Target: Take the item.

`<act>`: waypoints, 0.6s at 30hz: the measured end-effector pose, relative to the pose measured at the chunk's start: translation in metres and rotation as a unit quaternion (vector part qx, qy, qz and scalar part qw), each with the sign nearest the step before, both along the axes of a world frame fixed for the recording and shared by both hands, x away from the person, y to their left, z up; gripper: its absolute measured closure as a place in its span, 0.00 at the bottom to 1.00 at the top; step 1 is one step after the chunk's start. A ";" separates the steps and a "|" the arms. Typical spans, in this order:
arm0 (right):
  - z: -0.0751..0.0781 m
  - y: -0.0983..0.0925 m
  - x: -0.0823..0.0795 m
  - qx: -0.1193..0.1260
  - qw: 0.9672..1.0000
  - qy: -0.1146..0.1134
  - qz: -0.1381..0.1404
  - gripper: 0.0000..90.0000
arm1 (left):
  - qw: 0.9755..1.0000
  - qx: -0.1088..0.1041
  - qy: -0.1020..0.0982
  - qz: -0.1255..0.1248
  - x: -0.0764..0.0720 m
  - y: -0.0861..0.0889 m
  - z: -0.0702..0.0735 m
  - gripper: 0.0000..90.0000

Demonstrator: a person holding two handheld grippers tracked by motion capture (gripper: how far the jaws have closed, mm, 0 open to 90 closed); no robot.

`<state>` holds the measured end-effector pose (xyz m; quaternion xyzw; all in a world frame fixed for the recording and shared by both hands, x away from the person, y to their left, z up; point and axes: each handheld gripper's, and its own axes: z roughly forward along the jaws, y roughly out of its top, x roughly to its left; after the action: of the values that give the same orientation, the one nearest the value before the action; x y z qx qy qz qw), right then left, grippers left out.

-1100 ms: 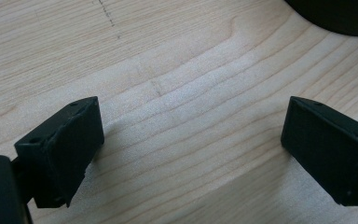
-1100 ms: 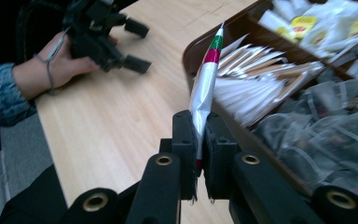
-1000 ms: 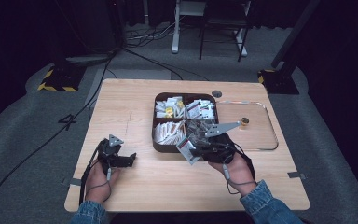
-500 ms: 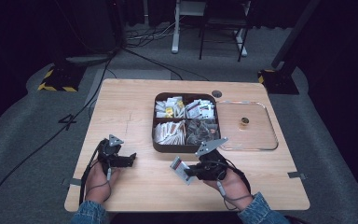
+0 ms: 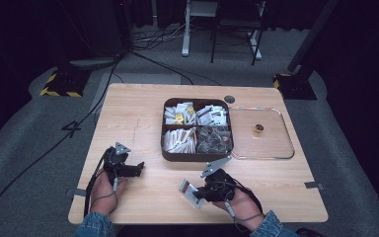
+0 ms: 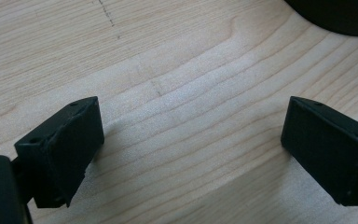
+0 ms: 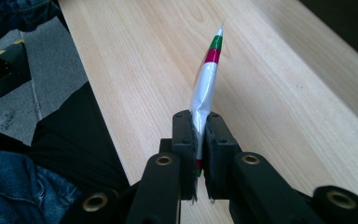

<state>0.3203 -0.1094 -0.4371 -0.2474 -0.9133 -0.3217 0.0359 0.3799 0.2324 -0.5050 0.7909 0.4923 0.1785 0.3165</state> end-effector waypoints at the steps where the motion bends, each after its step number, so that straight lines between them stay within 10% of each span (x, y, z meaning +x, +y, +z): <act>1: -0.002 0.000 0.000 -0.002 1.000 0.001 0.003 0.94 | 1.000 0.000 -0.001 0.000 0.000 0.000 0.000 0.07; 18: -0.014 0.003 0.000 -0.002 1.000 0.027 0.004 0.84 | 1.000 0.000 0.000 0.000 0.000 0.000 0.000 0.07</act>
<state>0.3199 -0.1063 -0.4508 -0.2523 -0.9137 -0.3124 0.0618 0.3799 0.2325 -0.5050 0.7911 0.4922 0.1785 0.3164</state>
